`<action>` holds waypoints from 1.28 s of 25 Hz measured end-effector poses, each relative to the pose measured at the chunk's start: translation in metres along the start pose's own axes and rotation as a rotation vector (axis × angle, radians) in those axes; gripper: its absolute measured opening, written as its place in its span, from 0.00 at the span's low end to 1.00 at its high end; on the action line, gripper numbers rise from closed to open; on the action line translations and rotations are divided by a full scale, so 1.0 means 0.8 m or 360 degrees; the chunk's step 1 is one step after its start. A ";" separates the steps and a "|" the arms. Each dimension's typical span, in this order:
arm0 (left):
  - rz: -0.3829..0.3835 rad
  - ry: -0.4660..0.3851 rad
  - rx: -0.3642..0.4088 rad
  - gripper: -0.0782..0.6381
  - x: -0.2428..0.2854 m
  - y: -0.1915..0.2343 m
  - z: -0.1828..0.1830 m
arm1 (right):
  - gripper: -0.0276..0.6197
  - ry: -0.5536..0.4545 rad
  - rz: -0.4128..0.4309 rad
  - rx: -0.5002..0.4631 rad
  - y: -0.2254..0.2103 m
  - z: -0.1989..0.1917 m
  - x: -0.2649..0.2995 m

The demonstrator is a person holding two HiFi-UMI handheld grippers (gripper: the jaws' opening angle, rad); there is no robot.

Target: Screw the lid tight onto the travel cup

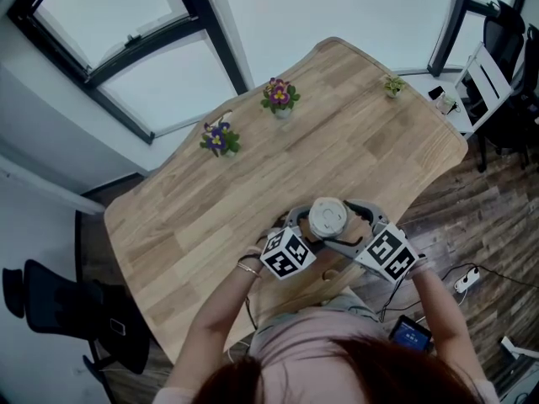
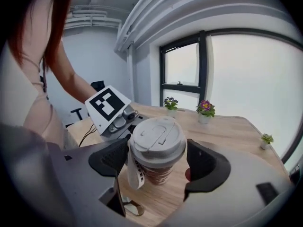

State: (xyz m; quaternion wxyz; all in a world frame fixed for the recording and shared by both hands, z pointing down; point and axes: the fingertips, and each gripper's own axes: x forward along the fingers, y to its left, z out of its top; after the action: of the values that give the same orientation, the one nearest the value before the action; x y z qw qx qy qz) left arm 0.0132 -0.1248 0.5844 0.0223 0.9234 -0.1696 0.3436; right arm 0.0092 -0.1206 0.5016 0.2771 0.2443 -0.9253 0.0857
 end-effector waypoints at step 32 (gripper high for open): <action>0.0144 0.0046 -0.0127 0.59 0.002 0.012 0.001 | 0.59 -0.0258 -0.0261 0.0080 -0.012 0.013 0.002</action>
State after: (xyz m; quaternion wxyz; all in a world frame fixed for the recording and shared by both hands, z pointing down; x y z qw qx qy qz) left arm 0.0118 -0.1347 0.5839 0.0460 0.9081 -0.2243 0.3507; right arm 0.0083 -0.1328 0.4944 0.2014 0.3322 -0.9191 0.0660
